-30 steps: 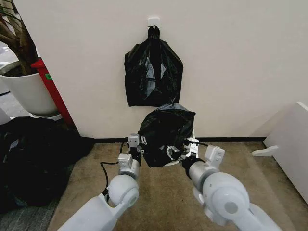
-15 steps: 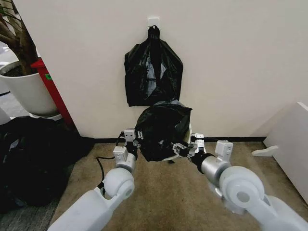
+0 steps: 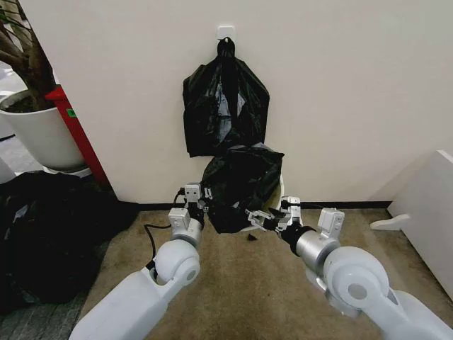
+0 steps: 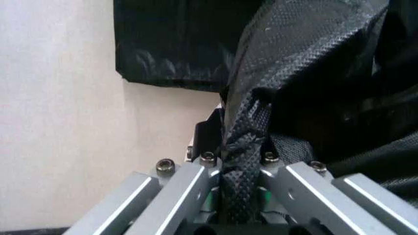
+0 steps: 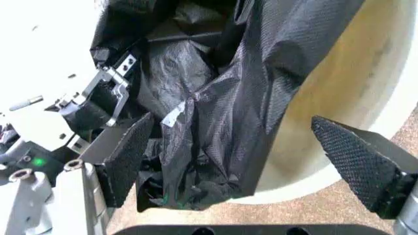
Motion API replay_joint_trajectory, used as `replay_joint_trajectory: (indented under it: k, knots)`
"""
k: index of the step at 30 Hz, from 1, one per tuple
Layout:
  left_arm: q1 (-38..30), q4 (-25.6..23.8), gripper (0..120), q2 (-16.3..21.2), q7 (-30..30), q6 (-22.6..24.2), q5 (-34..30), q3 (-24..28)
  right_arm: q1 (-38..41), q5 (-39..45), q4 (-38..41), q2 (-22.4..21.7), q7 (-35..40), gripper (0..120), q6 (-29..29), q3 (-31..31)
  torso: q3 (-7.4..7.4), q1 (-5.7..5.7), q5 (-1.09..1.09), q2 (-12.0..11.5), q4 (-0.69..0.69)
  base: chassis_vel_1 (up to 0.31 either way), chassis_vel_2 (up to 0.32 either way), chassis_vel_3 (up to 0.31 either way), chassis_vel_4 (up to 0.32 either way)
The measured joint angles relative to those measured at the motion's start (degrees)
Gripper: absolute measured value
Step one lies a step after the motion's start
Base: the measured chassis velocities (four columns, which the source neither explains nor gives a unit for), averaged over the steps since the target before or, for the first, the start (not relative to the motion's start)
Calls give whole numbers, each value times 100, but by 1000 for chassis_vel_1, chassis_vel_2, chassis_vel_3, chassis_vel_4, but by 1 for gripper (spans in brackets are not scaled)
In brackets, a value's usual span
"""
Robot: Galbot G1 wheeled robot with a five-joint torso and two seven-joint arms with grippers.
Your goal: Place the garbage bag over the trash bin.
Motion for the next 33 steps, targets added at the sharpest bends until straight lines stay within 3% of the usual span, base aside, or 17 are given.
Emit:
replay_joint_trajectory:
  k: [9,13,17,19,24,33]
  knots:
    - [-73,9,1,1,-2,14,7,23,103,-81,-139,154,-32,56,5,-105,0,1,0,0,0,0,0,0,0]
    - [-86,23,1,-16,-3,20,4,24,120,-88,-166,157,-30,38,37,-108,0,1,0,0,0,0,0,0,0]
    - [-87,48,1,-43,-1,20,5,32,120,-111,-172,178,-27,29,56,-122,0,1,0,0,0,0,0,0,0]
    - [-87,66,1,-48,5,20,14,41,118,-254,-207,222,-6,16,90,-168,0,1,0,0,0,0,0,0,0]
    - [-105,66,1,-54,9,20,5,47,80,-358,-215,232,73,0,88,-191,0,1,1,0,0,0,0,0,0]
    - [-101,87,1,-46,-20,-24,-276,-79,-151,-326,152,162,780,0,73,-102,0,0,0,0,-1,0,0,0,0]
